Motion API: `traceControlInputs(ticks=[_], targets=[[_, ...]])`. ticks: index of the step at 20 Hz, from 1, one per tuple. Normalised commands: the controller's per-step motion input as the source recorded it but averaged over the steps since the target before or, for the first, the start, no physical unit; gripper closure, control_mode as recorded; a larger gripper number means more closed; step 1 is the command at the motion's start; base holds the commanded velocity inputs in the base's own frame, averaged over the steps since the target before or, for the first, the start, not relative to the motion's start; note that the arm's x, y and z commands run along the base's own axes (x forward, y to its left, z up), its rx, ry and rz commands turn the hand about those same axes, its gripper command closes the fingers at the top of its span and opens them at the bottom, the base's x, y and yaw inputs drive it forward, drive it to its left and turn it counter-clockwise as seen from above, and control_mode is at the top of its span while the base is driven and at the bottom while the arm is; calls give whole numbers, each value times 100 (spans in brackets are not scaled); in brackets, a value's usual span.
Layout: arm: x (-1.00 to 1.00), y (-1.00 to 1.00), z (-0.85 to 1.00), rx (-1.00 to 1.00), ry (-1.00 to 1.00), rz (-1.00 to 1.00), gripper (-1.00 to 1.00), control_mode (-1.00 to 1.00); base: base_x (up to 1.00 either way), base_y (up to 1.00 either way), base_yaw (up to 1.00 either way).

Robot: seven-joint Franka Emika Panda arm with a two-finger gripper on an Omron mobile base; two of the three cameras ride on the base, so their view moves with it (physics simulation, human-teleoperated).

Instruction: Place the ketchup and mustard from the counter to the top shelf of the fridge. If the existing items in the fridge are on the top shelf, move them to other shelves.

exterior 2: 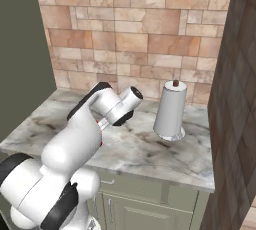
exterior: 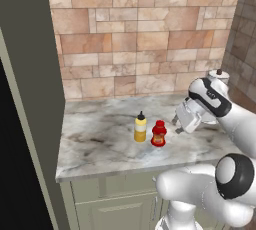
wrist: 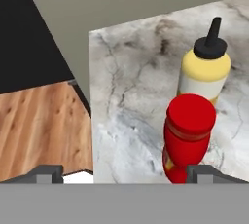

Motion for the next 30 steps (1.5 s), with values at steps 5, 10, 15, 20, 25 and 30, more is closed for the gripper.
traceControlInputs(ticks=[5,10,15,20,25,30], targets=[[26,3,-21,7,-1,2,-100,-100,0,0,0],[10,14,-17,7,0,1,-100,-100,0,0,0],[11,13,-6,2,0,0,-100,-100,0,0,0],[7,4,-1,1,0,0,-100,-100,0,0,0],[1,1,-2,0,0,0,-100,-100,0,0,0],[16,0,-10,0,0,0,-100,-100,0,0,0]])
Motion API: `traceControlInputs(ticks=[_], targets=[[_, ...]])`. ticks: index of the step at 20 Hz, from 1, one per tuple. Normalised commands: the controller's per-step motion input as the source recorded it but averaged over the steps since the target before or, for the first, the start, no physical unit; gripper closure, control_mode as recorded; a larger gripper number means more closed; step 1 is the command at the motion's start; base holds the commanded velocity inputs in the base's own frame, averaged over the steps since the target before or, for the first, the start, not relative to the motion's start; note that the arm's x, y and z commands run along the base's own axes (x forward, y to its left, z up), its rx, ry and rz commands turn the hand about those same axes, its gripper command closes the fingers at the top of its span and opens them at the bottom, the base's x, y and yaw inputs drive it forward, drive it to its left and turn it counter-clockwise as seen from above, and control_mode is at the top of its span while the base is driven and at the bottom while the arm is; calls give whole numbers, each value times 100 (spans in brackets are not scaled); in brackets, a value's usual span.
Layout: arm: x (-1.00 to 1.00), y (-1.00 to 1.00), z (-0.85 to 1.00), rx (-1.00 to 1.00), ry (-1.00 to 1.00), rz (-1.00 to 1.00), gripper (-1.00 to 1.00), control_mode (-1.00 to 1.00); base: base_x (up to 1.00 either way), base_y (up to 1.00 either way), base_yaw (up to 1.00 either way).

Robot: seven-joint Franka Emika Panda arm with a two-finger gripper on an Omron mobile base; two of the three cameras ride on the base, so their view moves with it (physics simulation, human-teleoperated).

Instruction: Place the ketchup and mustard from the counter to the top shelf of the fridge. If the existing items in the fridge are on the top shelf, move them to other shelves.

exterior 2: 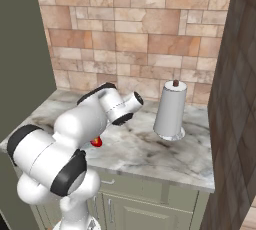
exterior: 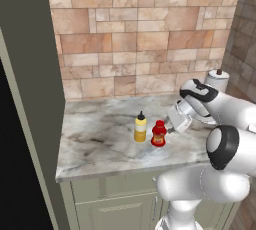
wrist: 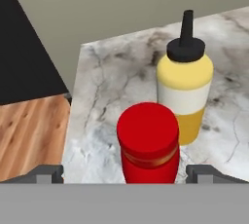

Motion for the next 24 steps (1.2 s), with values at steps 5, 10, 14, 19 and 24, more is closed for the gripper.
traceControlInputs(ticks=[5,10,14,19,24], targets=[[25,0,-8,0,0,0,-100,-100,0,0,0],[17,0,-7,0,0,0,-100,-100,0,0,0],[4,3,-8,0,0,0,-100,-100,0,0,0],[0,16,-8,0,0,0,-100,-100,0,0,0],[7,12,0,0,0,0,-100,-100,0,0,0]])
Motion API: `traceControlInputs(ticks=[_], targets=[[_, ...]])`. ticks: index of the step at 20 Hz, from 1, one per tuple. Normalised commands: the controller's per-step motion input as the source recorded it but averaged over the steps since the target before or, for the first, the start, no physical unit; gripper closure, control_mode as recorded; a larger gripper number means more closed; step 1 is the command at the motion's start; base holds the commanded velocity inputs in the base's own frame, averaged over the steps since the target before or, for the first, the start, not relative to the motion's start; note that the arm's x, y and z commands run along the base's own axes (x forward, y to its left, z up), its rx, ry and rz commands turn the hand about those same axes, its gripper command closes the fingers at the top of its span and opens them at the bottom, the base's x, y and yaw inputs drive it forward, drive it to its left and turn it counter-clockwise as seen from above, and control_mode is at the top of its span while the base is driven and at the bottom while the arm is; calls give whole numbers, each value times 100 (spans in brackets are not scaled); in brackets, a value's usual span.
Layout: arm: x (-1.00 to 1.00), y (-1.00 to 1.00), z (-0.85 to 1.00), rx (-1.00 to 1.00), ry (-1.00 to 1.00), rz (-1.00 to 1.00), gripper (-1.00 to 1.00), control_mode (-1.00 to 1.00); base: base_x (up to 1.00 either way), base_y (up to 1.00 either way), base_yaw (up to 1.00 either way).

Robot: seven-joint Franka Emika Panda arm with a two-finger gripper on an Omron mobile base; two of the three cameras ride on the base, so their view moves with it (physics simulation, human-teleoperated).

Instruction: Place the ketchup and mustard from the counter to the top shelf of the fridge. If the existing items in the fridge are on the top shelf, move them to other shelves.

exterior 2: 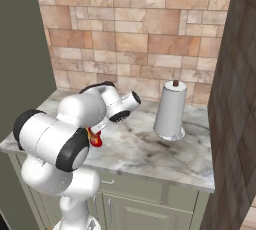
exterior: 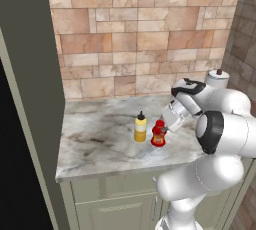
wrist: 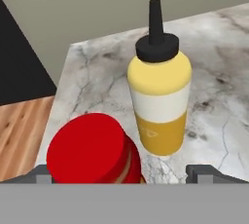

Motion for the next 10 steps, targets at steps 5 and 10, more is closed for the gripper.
traceControlInputs(ticks=[5,10], targets=[[5,8,0,0,0,0,-100,-100,0,0,0],[0,6,-3,0,0,0,100,-100,0,0,0]])
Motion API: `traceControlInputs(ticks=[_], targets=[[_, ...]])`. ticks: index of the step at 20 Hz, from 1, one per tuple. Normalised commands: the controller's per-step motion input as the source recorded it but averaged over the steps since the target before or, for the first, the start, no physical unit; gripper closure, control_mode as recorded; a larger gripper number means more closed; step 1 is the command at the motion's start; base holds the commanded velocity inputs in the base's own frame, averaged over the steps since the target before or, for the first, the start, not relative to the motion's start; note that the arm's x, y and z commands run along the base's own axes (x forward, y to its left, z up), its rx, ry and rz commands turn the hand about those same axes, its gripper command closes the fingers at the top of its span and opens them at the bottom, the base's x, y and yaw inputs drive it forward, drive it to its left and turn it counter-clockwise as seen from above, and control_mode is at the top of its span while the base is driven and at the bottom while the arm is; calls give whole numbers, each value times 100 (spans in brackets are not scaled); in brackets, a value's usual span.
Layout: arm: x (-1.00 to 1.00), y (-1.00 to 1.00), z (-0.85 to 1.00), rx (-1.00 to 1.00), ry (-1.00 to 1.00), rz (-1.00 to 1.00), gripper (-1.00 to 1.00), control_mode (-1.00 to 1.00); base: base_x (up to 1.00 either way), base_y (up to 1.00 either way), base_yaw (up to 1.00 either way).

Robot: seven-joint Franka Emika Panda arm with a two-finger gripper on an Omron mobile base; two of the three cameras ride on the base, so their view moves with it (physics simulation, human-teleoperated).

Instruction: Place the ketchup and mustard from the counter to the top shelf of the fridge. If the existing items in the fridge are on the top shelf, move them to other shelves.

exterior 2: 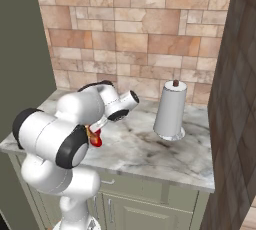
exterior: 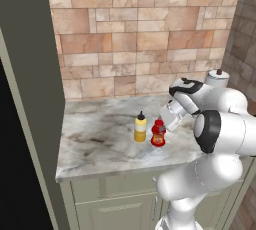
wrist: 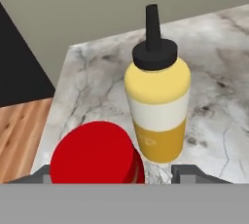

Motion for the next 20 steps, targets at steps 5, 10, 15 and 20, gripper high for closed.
traceControlInputs(ticks=[5,10,15,20], targets=[[0,0,0,0,-1,0,100,-100,0,0,0],[-9,0,62,0,-24,-1,100,-100,0,0,0],[-16,0,99,-1,-18,-4,100,-100,0,0,0],[-21,0,100,-1,-6,-5,100,-100,0,0,0]])
